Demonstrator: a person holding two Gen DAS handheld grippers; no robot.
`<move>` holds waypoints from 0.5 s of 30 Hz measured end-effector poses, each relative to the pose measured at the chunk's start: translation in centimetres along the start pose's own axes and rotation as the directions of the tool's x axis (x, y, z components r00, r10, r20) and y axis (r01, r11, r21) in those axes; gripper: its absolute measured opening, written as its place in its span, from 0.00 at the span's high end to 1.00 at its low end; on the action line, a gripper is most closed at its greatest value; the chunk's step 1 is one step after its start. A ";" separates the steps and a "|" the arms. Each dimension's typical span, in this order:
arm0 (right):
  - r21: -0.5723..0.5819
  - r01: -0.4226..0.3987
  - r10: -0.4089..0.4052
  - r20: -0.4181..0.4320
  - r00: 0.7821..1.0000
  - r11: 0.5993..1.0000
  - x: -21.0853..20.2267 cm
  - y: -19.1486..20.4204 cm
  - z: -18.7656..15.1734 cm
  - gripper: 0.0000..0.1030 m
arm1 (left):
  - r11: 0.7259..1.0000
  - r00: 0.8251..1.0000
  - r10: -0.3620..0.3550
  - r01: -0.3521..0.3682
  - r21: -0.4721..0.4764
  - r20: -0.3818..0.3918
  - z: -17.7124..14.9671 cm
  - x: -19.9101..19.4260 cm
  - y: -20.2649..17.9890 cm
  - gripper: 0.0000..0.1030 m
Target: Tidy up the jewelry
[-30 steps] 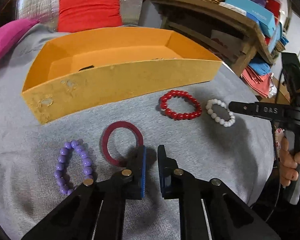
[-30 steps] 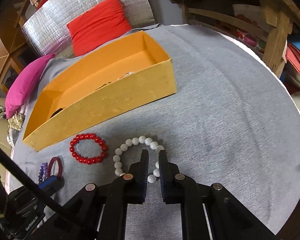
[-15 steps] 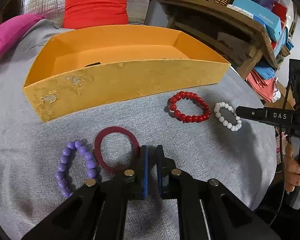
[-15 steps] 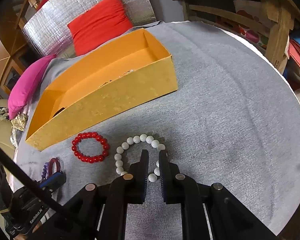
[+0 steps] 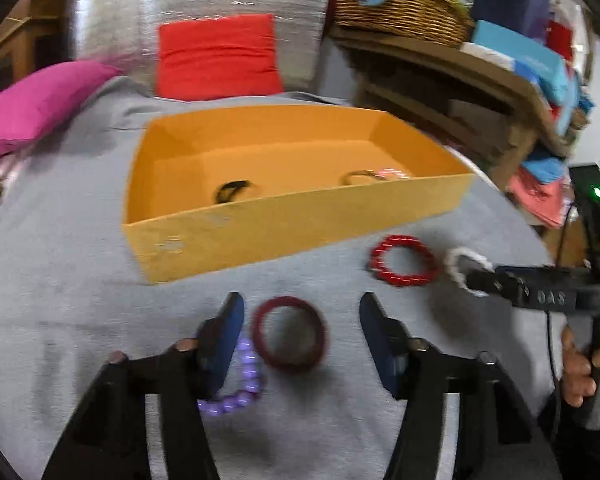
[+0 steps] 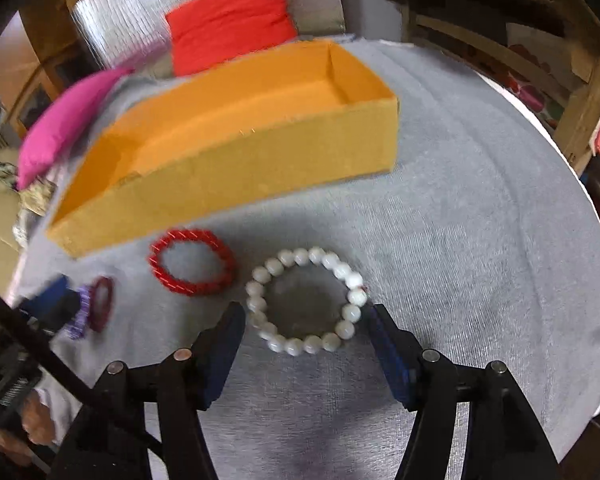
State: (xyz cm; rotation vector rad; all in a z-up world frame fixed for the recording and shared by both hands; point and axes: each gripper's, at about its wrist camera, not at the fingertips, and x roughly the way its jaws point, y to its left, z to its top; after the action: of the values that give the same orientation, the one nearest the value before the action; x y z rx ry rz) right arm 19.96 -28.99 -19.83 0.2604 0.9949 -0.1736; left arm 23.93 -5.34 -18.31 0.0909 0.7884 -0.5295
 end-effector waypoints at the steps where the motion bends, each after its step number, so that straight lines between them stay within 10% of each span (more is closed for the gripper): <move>1: -0.013 0.014 -0.014 0.012 1.000 1.000 0.0 0.1 -0.1 0.36 | 1.000 1.000 -0.010 0.010 0.001 -0.011 0.0 0.2 0.0 0.40; 7: -0.026 0.071 -0.070 0.044 0.997 0.997 -0.2 0.2 -0.3 0.72 | 0.999 0.994 -0.007 0.012 0.045 -0.106 -0.9 2.4 -1.1 0.42; 10: 0.021 0.044 -0.045 0.044 0.998 0.999 -0.3 -1.0 -0.2 0.79 | 0.998 0.990 -0.042 0.047 0.029 -0.135 -1.1 3.0 -1.2 0.76; 15: 0.067 0.018 -0.022 0.052 0.998 0.998 -0.8 -2.3 0.0 0.86 | 0.995 0.987 -0.081 0.088 0.041 -0.137 -1.4 2.7 -1.7 0.92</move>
State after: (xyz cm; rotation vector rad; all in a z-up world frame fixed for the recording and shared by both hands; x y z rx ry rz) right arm 18.88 -31.19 -19.45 0.3057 0.9403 -0.2310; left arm 23.80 -7.57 -21.03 0.1387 0.9155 -0.6273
